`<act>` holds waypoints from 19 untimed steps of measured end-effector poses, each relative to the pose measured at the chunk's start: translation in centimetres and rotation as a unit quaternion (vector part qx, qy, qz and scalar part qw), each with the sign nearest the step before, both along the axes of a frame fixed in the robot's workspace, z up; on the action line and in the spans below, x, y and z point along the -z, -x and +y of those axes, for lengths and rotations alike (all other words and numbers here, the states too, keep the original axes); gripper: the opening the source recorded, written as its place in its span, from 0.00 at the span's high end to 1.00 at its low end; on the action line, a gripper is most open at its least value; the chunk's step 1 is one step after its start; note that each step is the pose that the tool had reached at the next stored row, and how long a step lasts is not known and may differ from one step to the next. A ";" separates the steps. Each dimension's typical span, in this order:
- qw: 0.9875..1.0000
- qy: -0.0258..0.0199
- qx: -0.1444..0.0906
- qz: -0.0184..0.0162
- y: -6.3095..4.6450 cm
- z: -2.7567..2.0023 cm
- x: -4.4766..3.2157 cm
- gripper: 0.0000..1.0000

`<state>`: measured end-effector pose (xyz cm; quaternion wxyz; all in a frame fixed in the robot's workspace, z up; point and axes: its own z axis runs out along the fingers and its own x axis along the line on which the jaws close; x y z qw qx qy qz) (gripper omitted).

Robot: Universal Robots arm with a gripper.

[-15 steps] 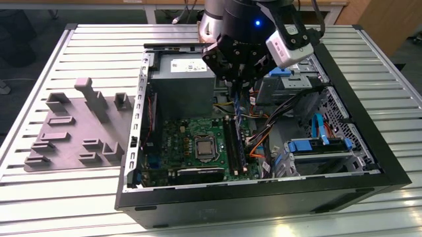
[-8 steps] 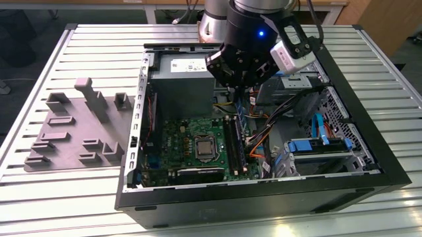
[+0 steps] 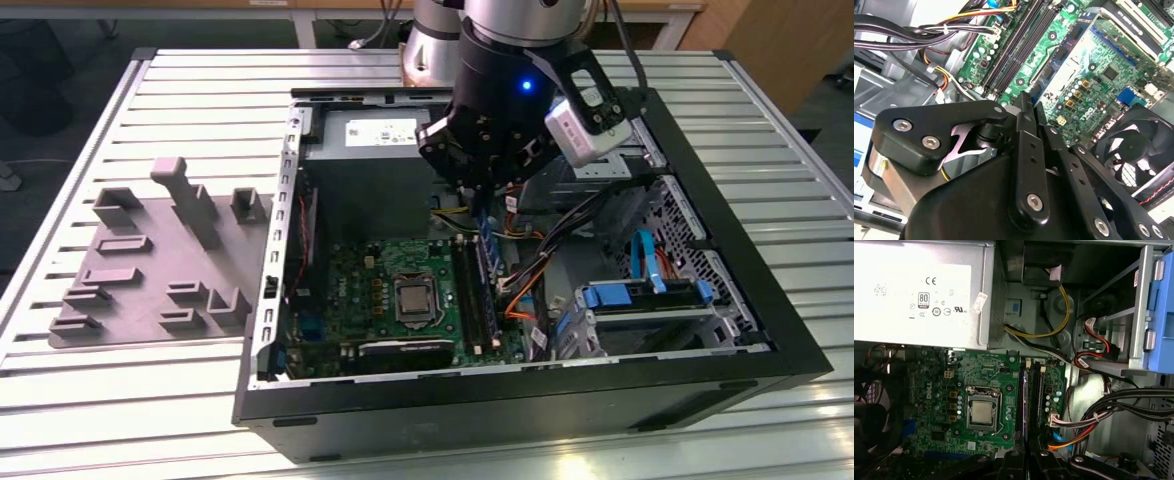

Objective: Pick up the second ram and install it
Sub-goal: 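Insert the second ram into the second slot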

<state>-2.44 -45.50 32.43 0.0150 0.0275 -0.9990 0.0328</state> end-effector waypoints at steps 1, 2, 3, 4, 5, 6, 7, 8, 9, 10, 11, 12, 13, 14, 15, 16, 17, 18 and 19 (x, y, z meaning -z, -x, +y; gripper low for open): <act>1.000 0.000 0.000 0.000 0.0 0.00 0.00 0.86; 1.000 0.000 0.000 0.000 0.0 0.00 0.00 0.86; 1.000 0.001 0.000 0.000 0.0 0.00 0.00 0.86; 1.000 0.001 0.000 0.000 0.0 0.00 0.01 0.86; 1.000 0.001 0.000 0.000 0.0 0.00 0.00 0.86; 1.000 0.001 0.000 0.000 0.0 0.00 0.00 0.86; 1.000 0.001 0.000 0.000 0.0 0.00 0.00 0.86; 1.000 0.002 0.000 0.000 0.0 0.00 0.00 0.86; 1.000 0.002 0.000 0.000 0.0 0.00 0.00 0.86; 1.000 0.002 0.000 0.000 0.0 0.00 0.01 0.86; 1.000 0.002 0.000 0.000 0.0 0.00 0.00 0.86; 1.000 0.002 0.000 0.000 0.0 0.00 0.00 0.86; 1.000 0.002 0.000 0.000 0.0 0.00 0.02 0.86; 1.000 0.002 0.001 0.000 0.0 0.01 0.09 0.86; 1.000 0.002 0.004 0.000 0.0 0.00 0.22 0.86; 1.000 0.002 0.008 0.000 0.0 0.00 0.38 0.86; 1.000 0.002 0.012 0.000 0.0 0.00 0.56 0.86; 1.000 0.002 0.015 0.000 0.0 0.00 0.74 0.86; 1.000 0.002 0.017 0.000 0.0 0.00 0.90 0.86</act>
